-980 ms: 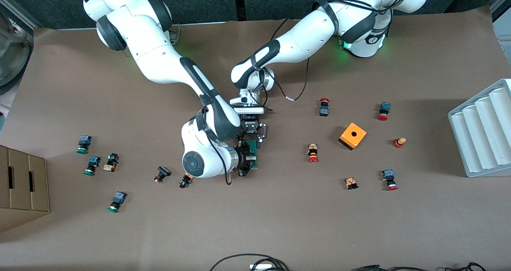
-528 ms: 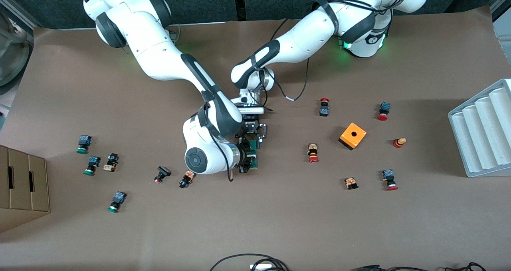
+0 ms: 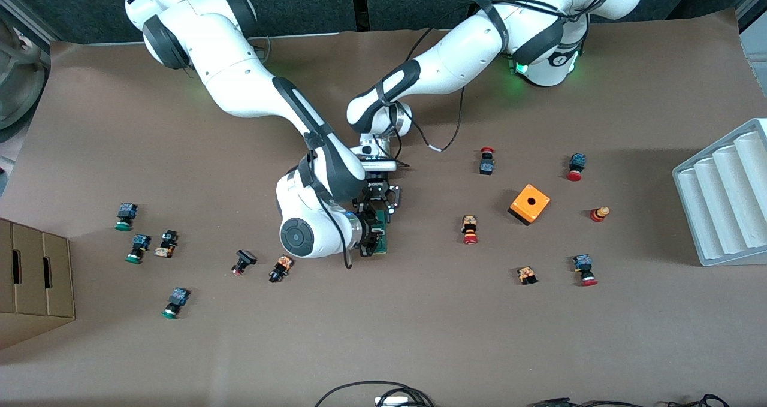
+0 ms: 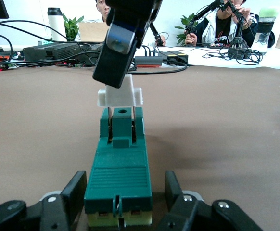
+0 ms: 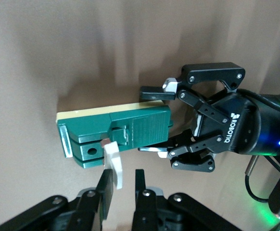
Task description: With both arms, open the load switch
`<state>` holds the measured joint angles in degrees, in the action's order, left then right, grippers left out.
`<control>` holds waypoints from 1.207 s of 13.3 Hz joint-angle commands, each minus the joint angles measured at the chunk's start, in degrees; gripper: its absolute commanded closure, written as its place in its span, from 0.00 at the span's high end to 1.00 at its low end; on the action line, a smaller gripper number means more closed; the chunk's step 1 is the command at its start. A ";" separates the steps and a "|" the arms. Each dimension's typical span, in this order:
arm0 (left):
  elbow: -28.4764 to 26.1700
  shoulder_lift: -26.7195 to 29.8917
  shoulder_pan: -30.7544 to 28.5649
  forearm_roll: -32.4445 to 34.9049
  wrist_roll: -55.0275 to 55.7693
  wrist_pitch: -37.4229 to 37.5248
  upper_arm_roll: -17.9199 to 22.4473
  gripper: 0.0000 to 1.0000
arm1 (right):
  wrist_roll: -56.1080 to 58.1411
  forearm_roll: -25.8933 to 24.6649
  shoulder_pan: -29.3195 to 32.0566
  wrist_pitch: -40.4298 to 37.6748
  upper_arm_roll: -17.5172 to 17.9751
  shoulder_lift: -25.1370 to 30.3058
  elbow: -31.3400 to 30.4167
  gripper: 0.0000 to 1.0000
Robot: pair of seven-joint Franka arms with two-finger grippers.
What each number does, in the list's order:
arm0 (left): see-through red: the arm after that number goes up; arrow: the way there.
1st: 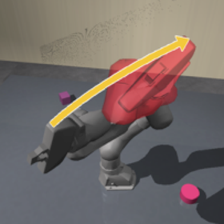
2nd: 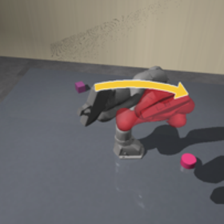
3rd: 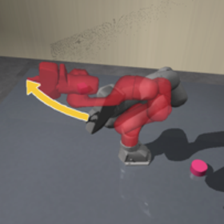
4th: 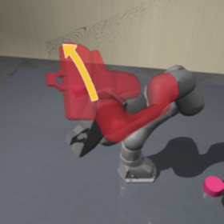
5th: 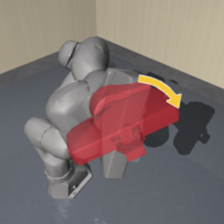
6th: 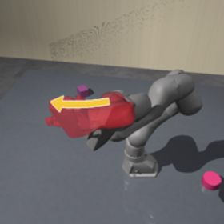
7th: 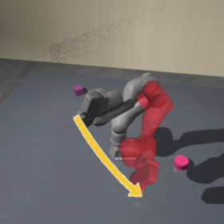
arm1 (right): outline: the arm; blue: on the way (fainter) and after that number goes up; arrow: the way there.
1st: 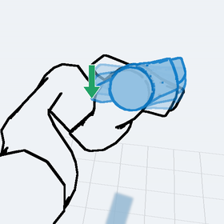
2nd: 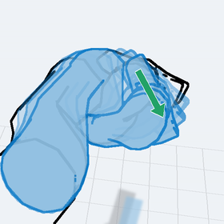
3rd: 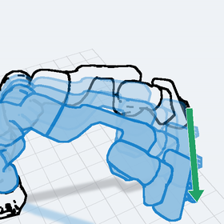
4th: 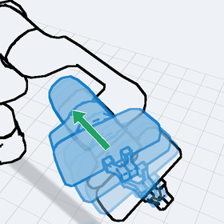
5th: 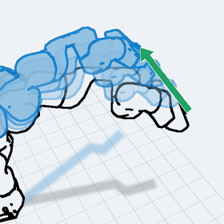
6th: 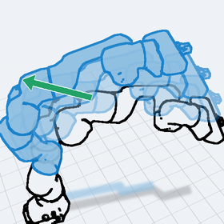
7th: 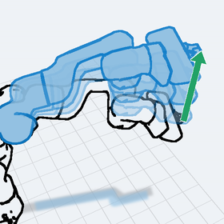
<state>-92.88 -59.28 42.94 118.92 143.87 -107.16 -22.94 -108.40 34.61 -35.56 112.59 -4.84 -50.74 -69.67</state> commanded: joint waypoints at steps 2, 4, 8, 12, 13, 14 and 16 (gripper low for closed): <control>0.95 -1.62 1.01 0.70 1.24 -0.06 0.35 0.74 | 0.29 -1.30 -0.74 -0.53 0.10 2.13 -3.54 0.25; 0.95 -1.62 1.09 0.70 1.24 -0.06 0.35 0.74 | 0.47 -1.56 -1.00 -0.62 0.10 2.14 -3.71 0.25; 0.95 -1.62 1.01 0.70 1.24 -0.06 0.35 0.74 | 0.73 -1.65 -1.01 -0.53 0.10 2.49 -4.59 0.25; 0.95 -1.62 1.00 0.70 1.24 -0.06 0.35 0.74 | 1.08 -2.09 -1.53 -0.36 0.18 3.19 -6.17 0.25; 0.95 -1.62 1.00 0.70 1.24 -0.06 0.35 0.74 | 1.17 -2.18 -1.79 -0.36 0.18 3.28 -6.26 0.25; 0.95 -1.62 1.00 0.70 1.24 -0.06 0.35 0.74 | 1.17 -2.53 -1.80 -0.27 0.18 3.28 -6.44 0.25; 0.95 -1.62 1.00 0.70 1.24 -0.06 0.35 0.74 | 1.26 -2.79 -1.80 -0.27 0.18 3.28 -6.61 0.25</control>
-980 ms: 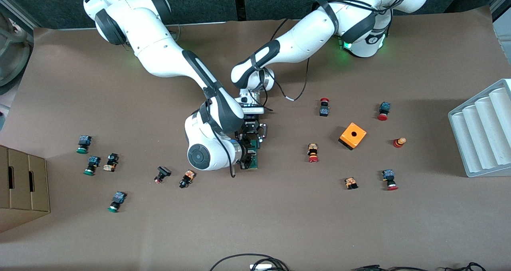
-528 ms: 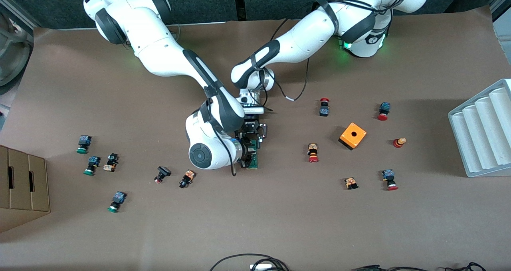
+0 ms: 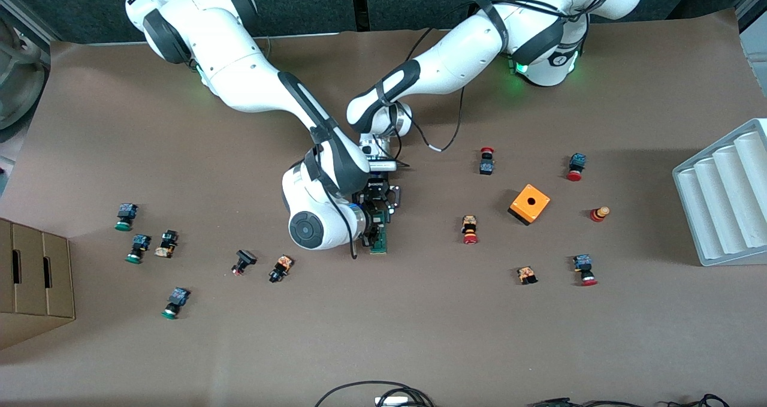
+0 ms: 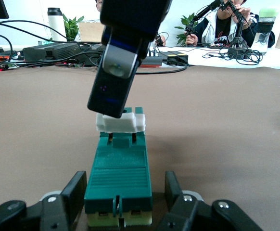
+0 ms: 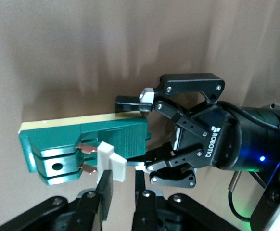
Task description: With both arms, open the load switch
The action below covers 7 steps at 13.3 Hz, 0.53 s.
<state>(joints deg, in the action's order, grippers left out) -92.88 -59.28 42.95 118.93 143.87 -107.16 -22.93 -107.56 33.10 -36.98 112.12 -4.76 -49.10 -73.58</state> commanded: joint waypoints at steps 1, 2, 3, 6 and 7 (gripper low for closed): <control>0.95 -1.62 1.00 0.69 1.23 -0.07 0.34 0.74 | 0.59 -1.46 -0.37 0.29 0.10 1.55 -2.71 0.25; 0.95 -1.62 1.00 0.69 1.23 -0.07 0.34 0.74 | 1.03 -1.64 -0.46 0.37 0.10 1.55 -3.23 0.25; 0.95 -1.62 1.00 0.69 1.23 -0.07 0.34 0.74 | 1.04 -2.25 -0.46 0.46 0.10 1.55 -3.32 0.25; 0.95 -1.62 1.00 0.69 1.23 -0.07 0.34 0.74 | 1.21 -2.78 -0.99 0.99 0.10 1.38 -3.76 0.25; 0.95 -1.62 1.08 0.69 1.23 -0.07 0.34 0.74 | 1.21 -3.13 -1.08 1.16 0.10 1.29 -3.85 0.25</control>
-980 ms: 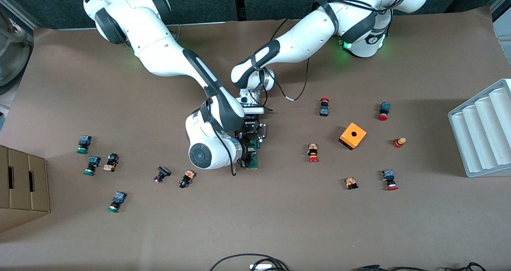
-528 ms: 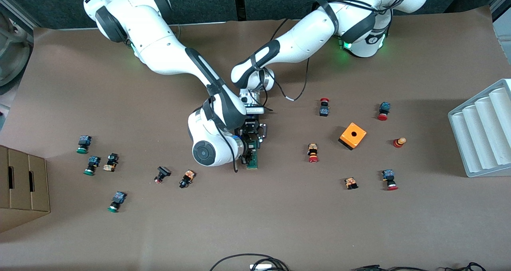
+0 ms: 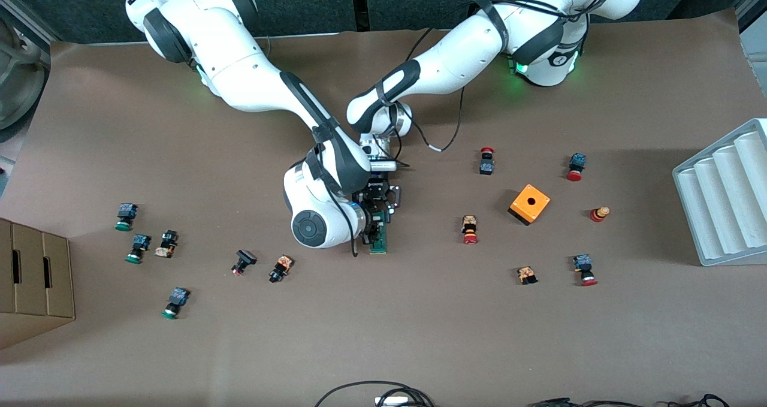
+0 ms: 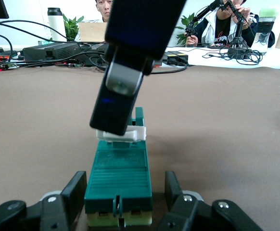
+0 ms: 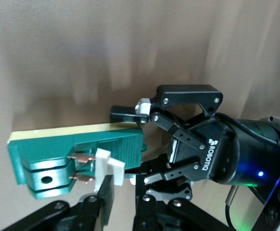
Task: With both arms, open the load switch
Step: 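Open the right gripper and withdraw it while the left gripper lifts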
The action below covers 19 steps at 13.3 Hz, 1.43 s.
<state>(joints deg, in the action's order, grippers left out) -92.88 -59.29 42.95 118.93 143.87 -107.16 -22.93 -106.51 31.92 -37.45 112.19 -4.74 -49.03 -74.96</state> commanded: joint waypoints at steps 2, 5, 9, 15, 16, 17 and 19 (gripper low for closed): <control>0.95 -1.62 0.99 0.69 1.23 -0.07 0.34 0.74 | 0.17 -2.30 -0.87 1.54 0.08 0.95 -2.56 0.25; 0.95 -1.62 0.99 0.69 1.23 -0.07 0.34 0.74 | 0.17 -2.31 -0.87 1.89 0.08 0.86 -2.56 0.25; 0.95 -1.62 0.99 0.69 1.23 -0.07 0.34 0.74 | 0.08 -2.66 -1.22 2.51 0.08 0.51 -2.56 0.25; 0.95 -1.62 0.99 0.69 1.23 -0.07 0.34 0.74 | -0.27 -2.31 -0.70 0.94 0.00 1.30 -1.69 0.28; 0.95 -1.62 1.08 0.69 1.23 -0.07 0.34 0.74 | -0.53 -2.48 -0.69 -0.38 -0.18 1.65 -0.99 0.47; 0.95 -1.62 1.00 0.69 1.15 -0.07 0.34 0.74 | -0.54 -2.48 -0.52 -1.26 -0.53 2.26 -0.28 0.60; 0.95 -1.62 0.99 0.69 1.23 -0.07 0.34 0.74 | -0.19 -2.57 1.05 -2.41 -1.06 4.54 -0.01 0.83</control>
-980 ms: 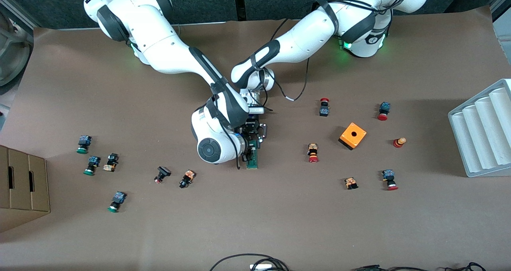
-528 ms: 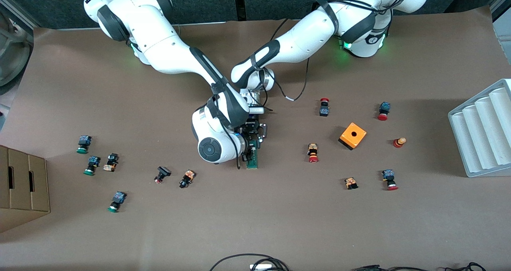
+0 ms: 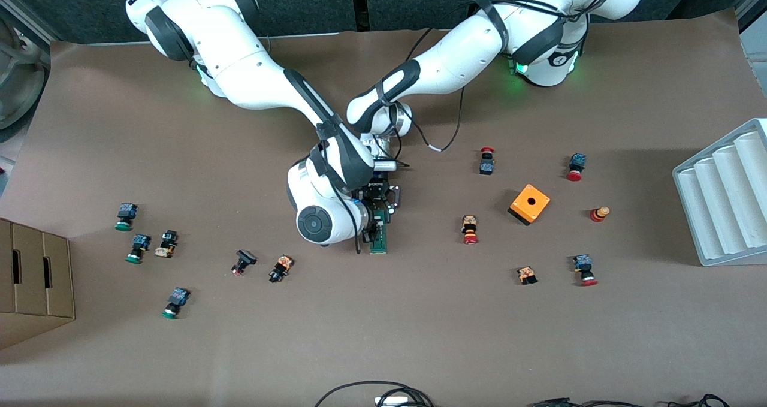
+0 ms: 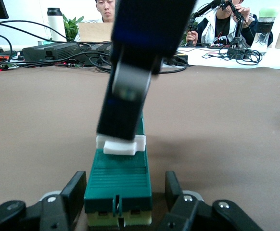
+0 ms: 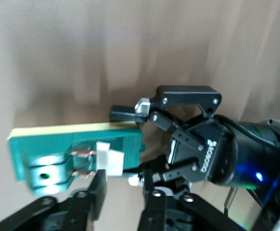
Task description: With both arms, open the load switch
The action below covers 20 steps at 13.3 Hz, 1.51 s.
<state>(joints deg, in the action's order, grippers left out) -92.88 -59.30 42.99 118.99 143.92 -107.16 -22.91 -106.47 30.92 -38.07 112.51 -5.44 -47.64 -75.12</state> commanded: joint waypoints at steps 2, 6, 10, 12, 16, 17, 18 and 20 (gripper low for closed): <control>0.94 -1.61 0.96 0.63 1.19 -0.07 0.32 0.74 | 0.74 -2.61 3.79 -3.70 -0.45 5.36 0.59 1.00; 0.94 -1.61 0.96 0.63 1.19 -0.07 0.32 0.74 | 16.95 -7.71 9.85 -4.66 -0.28 12.64 -0.89 1.00; 1.30 -0.91 0.87 -0.16 0.49 -0.07 0.23 1.00 | 38.65 -11.13 17.05 -13.43 -0.28 22.04 -5.02 1.00; 1.30 -0.56 0.87 -0.34 0.13 -0.33 0.06 1.00 | 51.39 -12.54 21.70 -18.18 -0.28 28.45 -8.36 1.00; 2.08 1.72 0.87 -9.19 -12.49 -1.03 -0.38 1.00 | 79.87 -19.04 32.34 -30.22 -0.36 38.22 -8.90 1.00; 2.44 1.90 0.87 -10.61 -14.87 -1.04 -0.73 1.00 | 85.50 -20.97 34.28 -30.94 -0.36 41.02 -10.29 1.00; 2.44 2.08 0.44 -10.80 -17.24 -1.12 -1.25 1.00 | 91.04 -22.20 36.30 -30.86 -0.36 44.27 -12.66 1.00; 2.53 3.13 0.17 -13.33 -21.64 -1.21 -1.96 1.00 | 101.59 -23.44 40.95 -30.60 -0.45 49.64 -16.88 1.00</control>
<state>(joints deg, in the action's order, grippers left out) -90.21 -57.82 43.28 108.56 126.58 -107.71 -24.46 -12.71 9.38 -0.10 80.96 -6.63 -4.52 -85.03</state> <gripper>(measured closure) 0.000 0.000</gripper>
